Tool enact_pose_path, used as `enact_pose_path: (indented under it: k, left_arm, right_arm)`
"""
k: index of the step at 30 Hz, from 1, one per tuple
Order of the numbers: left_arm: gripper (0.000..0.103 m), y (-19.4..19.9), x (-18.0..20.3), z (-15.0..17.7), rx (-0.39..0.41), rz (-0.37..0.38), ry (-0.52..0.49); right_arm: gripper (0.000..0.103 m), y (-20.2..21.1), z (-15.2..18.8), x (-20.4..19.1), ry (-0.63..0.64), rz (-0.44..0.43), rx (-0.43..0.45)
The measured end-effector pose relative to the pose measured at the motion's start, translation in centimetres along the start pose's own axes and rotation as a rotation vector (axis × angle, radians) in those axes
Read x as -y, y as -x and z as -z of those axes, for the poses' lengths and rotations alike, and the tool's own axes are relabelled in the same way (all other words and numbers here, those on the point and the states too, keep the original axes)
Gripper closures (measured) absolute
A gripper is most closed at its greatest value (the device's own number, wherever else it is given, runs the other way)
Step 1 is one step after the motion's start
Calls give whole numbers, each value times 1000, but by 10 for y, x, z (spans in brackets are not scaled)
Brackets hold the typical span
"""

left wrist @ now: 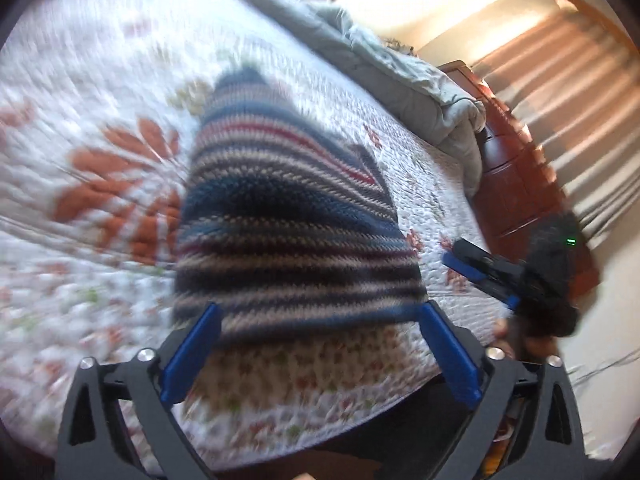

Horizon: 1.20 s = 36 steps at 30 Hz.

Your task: Fold small clothes

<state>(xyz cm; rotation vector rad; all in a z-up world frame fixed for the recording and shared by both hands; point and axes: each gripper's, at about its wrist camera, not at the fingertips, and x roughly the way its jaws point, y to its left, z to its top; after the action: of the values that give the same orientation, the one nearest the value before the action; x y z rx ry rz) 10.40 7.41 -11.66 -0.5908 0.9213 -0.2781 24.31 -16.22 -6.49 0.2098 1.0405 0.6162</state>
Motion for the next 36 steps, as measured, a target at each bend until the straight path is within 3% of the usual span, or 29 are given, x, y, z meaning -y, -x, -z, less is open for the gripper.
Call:
enact_pose_path:
  k: [2,6,9,13,15,20,27,36]
  left_arm:
    - [4,27,19,16,36,-111,-67]
    - [4,85,63,57,154,-347,-204]
    - [4,112,90,84,185,-447,-258]
    - [4,135,110,116,181,-453,-244]
    - [4,139,119,130,156,-460,-266]
    - [4,160,135,151,179,-357,-213]
    - [4,171,147,150,211,-402,-224]
    - [4,160,138,143,174,-423,-206]
  right_arm:
    - [12,27,25,-11,2,48,38]
    - [6,75,82,-32,-1,127,95]
    - [3,99,115,-53,5,227,116]
    - [3,134,149,-84,71,355,216]
    - [3,144,158,-95,100,357,191]
    - [3,165,169,-106,96,351,210]
    - [3,175,176,-123,146,369,236]
    - [3,162,168,-128,166,363,217]
